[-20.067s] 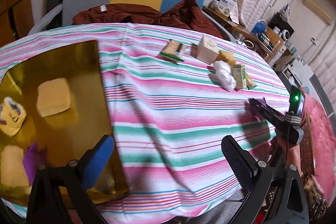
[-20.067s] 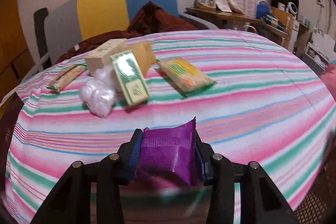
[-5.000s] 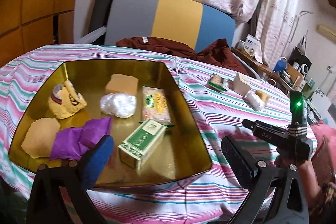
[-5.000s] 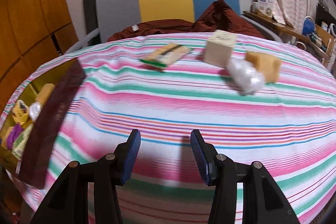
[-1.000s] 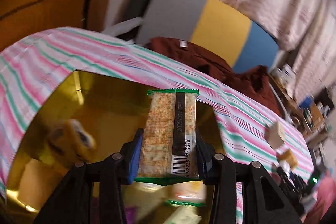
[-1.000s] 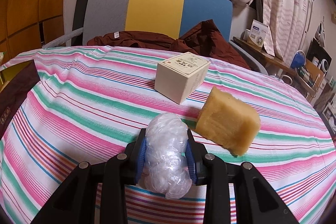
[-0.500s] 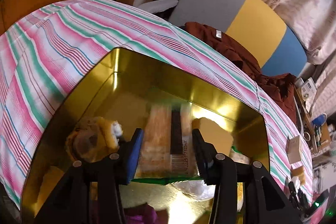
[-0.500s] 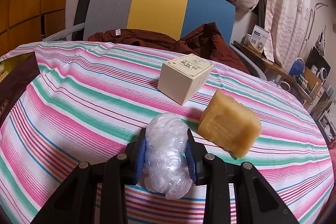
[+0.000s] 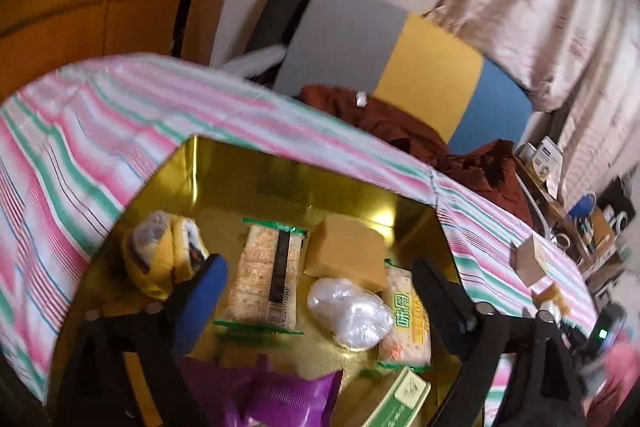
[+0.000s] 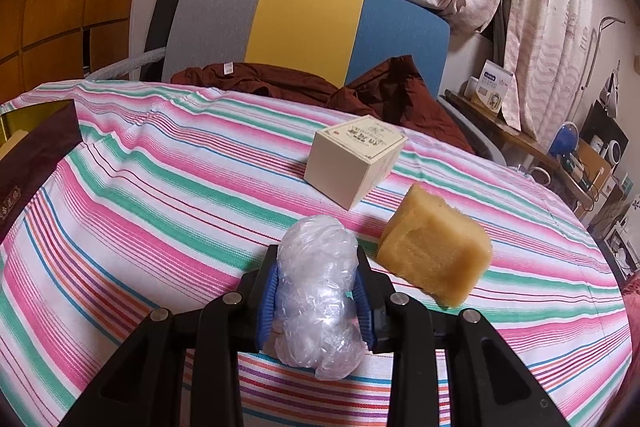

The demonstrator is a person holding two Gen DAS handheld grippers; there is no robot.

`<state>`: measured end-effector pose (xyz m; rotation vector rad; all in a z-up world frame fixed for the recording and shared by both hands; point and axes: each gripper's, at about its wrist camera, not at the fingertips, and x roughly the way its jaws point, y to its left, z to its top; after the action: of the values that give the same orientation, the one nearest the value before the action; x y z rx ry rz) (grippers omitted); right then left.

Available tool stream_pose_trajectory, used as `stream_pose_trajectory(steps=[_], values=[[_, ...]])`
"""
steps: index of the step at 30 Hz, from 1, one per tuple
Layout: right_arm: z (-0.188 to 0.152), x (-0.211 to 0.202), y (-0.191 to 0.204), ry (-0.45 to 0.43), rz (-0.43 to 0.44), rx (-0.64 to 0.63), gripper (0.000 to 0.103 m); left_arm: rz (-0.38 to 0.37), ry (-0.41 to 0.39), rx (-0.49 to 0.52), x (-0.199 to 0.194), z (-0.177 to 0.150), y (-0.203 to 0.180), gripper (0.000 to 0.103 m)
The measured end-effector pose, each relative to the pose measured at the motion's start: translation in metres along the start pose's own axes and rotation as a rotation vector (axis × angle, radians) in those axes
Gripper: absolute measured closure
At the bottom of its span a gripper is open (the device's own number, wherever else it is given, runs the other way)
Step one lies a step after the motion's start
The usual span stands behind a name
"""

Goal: Organize objects
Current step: 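Carry the cracker packet in the left gripper over the gold tray while the right gripper holds the bag, then release the cracker packet with the left gripper while the right gripper drops the white bag into the tray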

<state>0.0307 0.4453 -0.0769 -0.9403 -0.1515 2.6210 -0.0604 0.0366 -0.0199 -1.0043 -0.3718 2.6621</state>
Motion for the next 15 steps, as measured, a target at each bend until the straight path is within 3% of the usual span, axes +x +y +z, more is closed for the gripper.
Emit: stream_pose_trajectory(steps=[3,9,15], values=[[0.001,-0.006,0.002,-0.020,0.007,-0.009,0.070,0.004,-0.066,0.060,-0.018,-0.006,-0.005,0.002],[0.005,-0.016,0.018,-0.008,0.071,-0.073,0.070,0.020,-0.104,0.088,-0.033,-0.014,0.000,0.001],[0.027,-0.056,0.069,-0.079,0.278,-0.082,0.070,0.073,-0.095,0.026,-0.035,-0.011,0.014,0.001]])
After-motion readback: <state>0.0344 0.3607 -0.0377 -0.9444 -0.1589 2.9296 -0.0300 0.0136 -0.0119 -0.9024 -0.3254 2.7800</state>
